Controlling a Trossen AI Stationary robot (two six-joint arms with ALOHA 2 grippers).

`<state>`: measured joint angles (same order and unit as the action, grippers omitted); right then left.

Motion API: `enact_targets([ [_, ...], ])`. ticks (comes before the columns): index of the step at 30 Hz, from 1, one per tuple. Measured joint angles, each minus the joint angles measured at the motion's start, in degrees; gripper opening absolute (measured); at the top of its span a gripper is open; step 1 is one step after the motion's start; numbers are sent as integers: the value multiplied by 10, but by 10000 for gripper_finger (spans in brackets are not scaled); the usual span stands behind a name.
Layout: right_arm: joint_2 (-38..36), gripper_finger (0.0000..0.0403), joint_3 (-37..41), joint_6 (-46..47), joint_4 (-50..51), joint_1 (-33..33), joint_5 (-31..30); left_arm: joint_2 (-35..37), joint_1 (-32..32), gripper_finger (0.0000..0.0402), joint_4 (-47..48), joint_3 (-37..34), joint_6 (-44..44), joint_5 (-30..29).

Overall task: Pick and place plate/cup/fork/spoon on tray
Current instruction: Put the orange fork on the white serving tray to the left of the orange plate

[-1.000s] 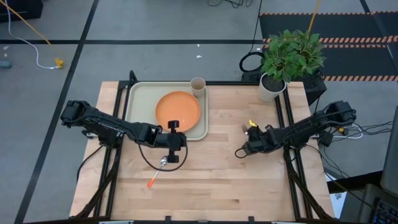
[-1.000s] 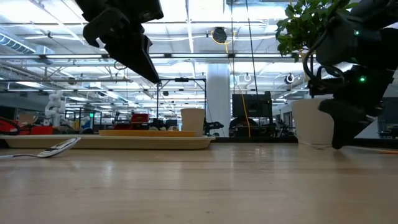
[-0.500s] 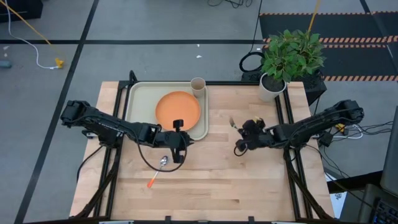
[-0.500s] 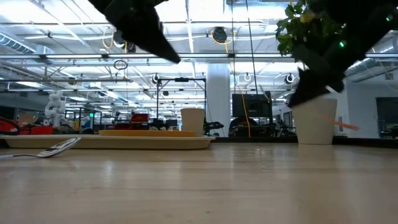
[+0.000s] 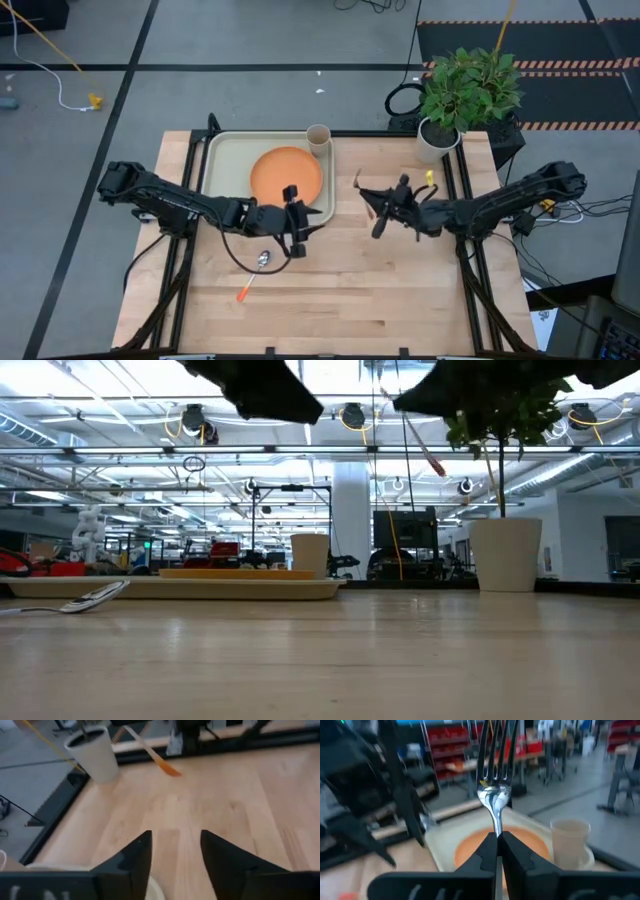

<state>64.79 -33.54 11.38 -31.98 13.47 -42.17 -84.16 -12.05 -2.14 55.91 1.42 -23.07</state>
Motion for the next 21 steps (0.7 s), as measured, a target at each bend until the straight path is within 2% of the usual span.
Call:
enact_targets([
  [4, 1, 0, 0, -47, -81, 0, 1, -3, 0, 206, -52, 0, 16, -2],
  [8, 1, 0, 0, -67, -116, 0, 3, -27, -2, 222, -108, -1, 35, -4],
  [13, 15, 0, 0, -68, -150, 0, 34, -71, -2, 225, -208, -1, 55, -35],
  [18, 53, 0, 0, -69, -196, 5, 55, -103, -2, 225, -301, 0, 56, -37],
  [21, 77, 0, 0, -67, -223, 5, 65, -120, -2, 225, -324, 0, 55, -40],
])
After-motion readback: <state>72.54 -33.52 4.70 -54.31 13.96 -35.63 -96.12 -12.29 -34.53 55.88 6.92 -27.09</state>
